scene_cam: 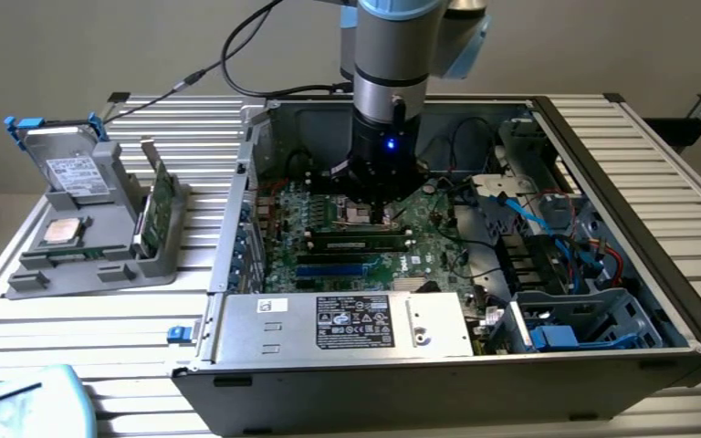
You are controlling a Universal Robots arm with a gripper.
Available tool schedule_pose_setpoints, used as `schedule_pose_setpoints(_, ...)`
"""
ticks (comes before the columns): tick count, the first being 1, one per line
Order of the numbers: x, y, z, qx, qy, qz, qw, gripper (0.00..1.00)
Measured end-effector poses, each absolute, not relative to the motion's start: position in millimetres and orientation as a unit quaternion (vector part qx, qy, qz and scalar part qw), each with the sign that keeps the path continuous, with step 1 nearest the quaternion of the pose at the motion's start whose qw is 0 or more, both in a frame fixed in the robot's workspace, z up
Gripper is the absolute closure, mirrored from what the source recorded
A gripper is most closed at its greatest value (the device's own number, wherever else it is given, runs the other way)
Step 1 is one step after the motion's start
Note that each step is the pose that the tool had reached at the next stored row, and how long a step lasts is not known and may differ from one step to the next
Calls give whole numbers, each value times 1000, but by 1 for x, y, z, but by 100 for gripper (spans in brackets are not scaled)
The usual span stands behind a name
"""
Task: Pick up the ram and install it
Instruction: 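Press down the ram until it locks into place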
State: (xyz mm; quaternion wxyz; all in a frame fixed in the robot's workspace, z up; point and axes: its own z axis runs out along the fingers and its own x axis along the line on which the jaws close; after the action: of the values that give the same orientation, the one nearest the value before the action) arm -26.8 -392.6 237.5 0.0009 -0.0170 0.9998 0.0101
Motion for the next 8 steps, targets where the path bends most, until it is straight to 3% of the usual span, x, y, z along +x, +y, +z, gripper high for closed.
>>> schedule_pose_setpoints(8, -33, -395, 237, -17, 1000, 10, 1, 89)
